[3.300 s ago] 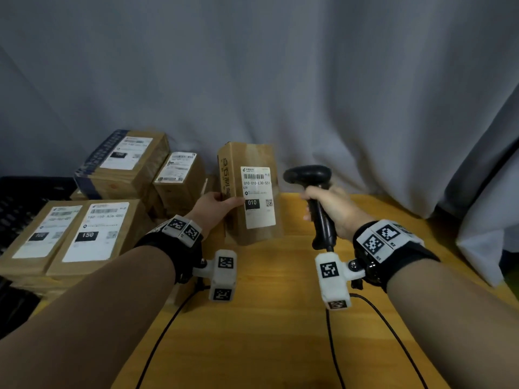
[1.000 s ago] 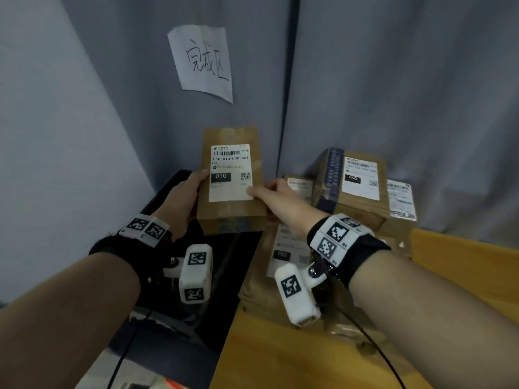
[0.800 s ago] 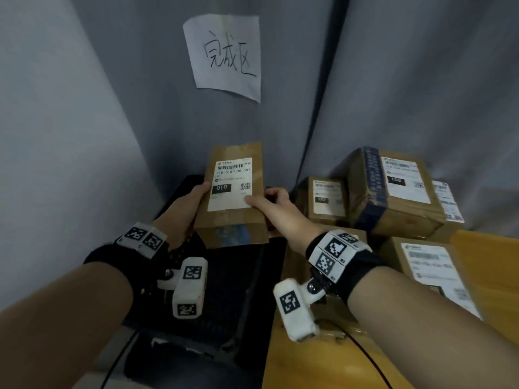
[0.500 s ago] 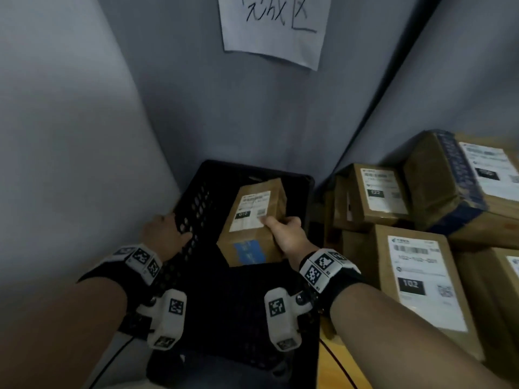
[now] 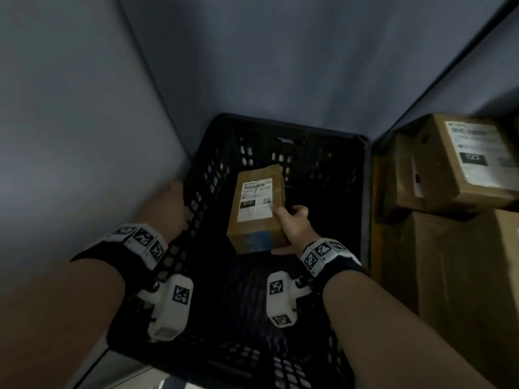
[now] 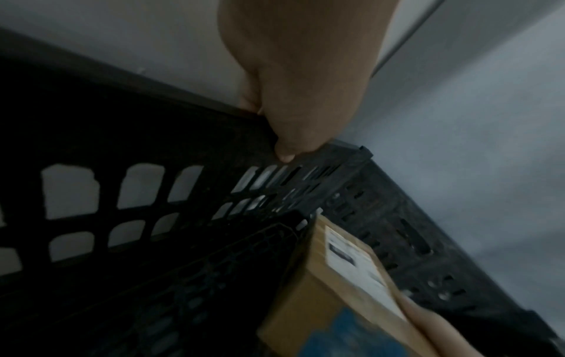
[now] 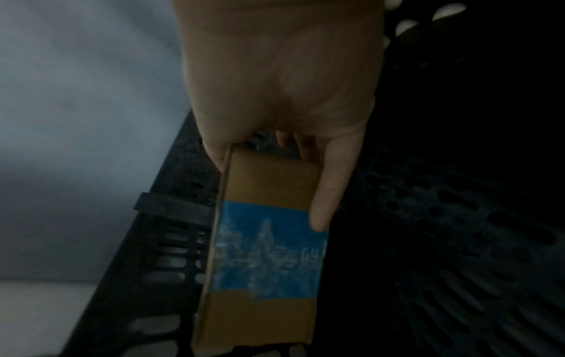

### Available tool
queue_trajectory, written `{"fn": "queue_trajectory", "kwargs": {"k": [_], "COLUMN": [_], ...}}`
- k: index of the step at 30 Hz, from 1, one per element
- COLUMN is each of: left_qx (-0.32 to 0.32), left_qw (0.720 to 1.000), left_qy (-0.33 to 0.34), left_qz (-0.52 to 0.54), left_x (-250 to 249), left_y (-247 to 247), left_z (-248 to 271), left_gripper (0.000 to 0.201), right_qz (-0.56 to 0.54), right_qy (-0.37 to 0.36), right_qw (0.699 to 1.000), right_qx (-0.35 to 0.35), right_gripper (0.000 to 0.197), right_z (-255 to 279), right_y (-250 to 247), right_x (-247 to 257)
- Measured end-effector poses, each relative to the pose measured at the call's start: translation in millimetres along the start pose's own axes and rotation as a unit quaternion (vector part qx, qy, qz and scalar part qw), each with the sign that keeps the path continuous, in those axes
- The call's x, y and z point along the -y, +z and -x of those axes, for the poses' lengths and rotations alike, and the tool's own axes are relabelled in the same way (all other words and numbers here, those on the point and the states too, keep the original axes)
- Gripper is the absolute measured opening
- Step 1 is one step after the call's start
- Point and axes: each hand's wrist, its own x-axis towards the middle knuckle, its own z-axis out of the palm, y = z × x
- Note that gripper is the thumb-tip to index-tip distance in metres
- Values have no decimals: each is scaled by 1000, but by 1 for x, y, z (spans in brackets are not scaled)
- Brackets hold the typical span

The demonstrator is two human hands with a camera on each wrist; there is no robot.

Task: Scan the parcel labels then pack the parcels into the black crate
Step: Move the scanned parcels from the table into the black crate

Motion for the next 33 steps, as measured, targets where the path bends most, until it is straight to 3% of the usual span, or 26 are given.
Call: {"fn": "queue_trajectory", "kwargs": {"k": [5, 9, 14, 19, 22, 25, 31, 33], "left_qx": [5, -61, -97, -107, -102, -100, -101, -93], "left_qw": [999, 997, 992, 993, 994, 993, 984, 980], "left_qy": [-27, -6, 7, 6, 15, 30, 69, 86], "left_qz": [21, 43, 84, 59, 47, 49, 126, 153], "left_x": [-20, -37, -46, -46, -45, -54, -92, -110], "left_y": [-7, -11, 1, 9, 6, -8, -58, -76], "left_z": [5, -21, -37, -33, -29, -21, 10, 27], "left_gripper": [41, 52, 62, 70, 71, 68, 48, 41], "right_qz": [-42, -25, -55, 31, 68, 104, 106, 91], "right_qy": [-27, -24, -52, -63, -109, -156, -254, -284], "right_qw": [999, 998, 994, 997, 991, 982, 957, 948], "right_qx": [-5, -44, -78, 31, 33, -7, -97, -114], "right_gripper": [41, 31, 33, 41, 39, 45, 13, 13], "right_z": [-28, -54, -73, -69, -66, -47, 41, 77], "right_y": [34, 62, 60, 46, 43, 33, -8, -22], "right_x": [-8, -29, -62, -61, -38, -7, 34, 38]}}
